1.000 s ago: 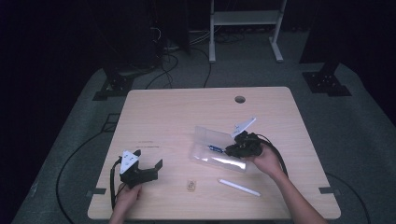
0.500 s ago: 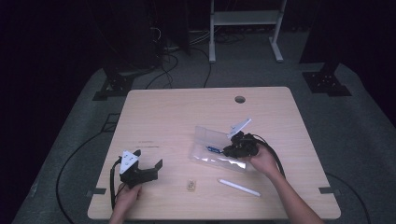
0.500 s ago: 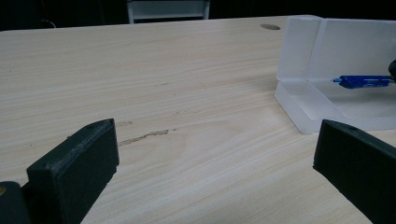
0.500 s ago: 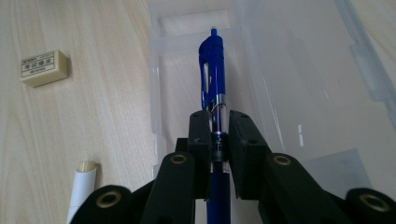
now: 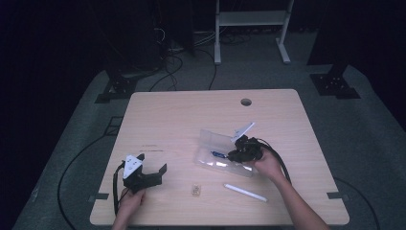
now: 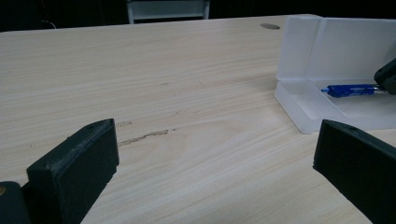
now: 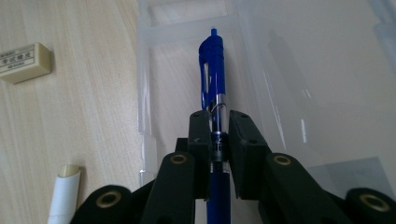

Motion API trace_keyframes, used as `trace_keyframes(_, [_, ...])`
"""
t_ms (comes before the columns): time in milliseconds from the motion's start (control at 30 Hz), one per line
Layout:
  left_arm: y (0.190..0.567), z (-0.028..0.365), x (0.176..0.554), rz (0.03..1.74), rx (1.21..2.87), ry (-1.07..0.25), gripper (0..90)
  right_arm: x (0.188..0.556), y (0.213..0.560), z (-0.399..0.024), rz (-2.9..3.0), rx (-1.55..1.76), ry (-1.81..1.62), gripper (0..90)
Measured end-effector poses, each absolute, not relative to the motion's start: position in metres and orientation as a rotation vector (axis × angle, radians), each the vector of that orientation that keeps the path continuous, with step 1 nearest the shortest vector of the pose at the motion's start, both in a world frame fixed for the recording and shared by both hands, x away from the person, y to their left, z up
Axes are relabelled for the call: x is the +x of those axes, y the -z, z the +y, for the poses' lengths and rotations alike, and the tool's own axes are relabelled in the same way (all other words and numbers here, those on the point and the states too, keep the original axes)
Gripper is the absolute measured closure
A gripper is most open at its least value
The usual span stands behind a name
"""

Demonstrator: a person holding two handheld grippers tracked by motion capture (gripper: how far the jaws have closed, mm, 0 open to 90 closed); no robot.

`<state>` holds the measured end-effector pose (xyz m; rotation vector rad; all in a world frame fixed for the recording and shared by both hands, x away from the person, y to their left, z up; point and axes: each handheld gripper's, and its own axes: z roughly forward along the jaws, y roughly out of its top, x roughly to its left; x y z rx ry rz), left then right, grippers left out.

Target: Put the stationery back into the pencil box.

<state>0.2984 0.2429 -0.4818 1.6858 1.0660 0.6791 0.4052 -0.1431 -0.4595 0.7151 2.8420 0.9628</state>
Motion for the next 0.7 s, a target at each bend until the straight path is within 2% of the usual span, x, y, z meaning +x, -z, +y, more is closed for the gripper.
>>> trace_keyframes(567, [0.482,0.243,0.298,1.065,1.684,-0.679,0.0,0.409,0.471,-0.140,2.867,0.728,-0.937,78.4])
trace_keyframes(700, [0.482,0.243,0.298,1.066,1.683,-0.678,0.0,0.409,0.471,-0.141,2.871,0.735,-0.960,73.3])
